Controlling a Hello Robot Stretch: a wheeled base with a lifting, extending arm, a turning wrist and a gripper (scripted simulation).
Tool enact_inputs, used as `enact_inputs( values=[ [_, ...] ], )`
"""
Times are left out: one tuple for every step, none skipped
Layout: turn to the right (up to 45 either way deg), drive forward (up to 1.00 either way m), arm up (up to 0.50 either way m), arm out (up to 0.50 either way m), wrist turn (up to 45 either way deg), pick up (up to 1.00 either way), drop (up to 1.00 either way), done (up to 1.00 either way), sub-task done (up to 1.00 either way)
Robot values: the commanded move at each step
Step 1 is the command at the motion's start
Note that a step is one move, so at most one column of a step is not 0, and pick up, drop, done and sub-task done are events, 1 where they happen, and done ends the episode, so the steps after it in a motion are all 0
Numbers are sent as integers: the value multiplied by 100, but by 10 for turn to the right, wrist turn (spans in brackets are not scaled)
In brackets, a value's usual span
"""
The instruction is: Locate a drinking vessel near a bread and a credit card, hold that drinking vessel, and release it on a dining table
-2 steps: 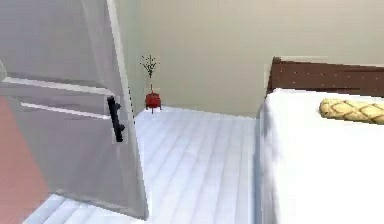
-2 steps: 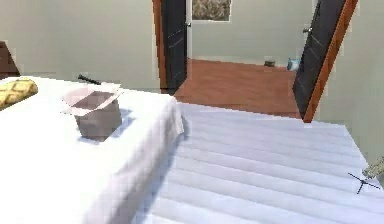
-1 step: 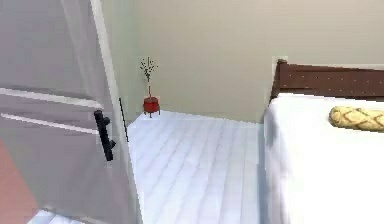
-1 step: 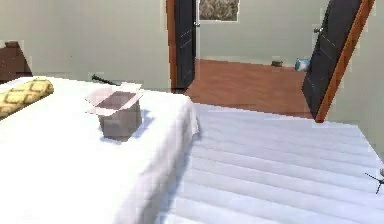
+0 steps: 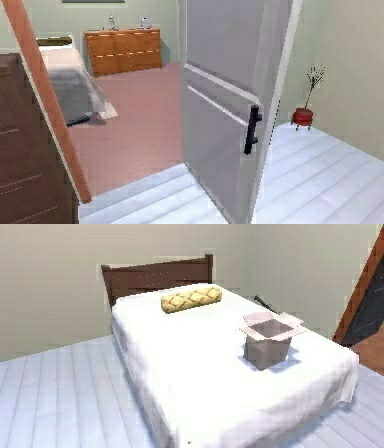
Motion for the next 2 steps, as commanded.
enact_inputs(
  values=[
    [-120, 0, 0, 0, 0, 0, 0, 0, 0],
    [0, 100, 0, 0, 0, 0, 0, 0, 0]
  ],
)
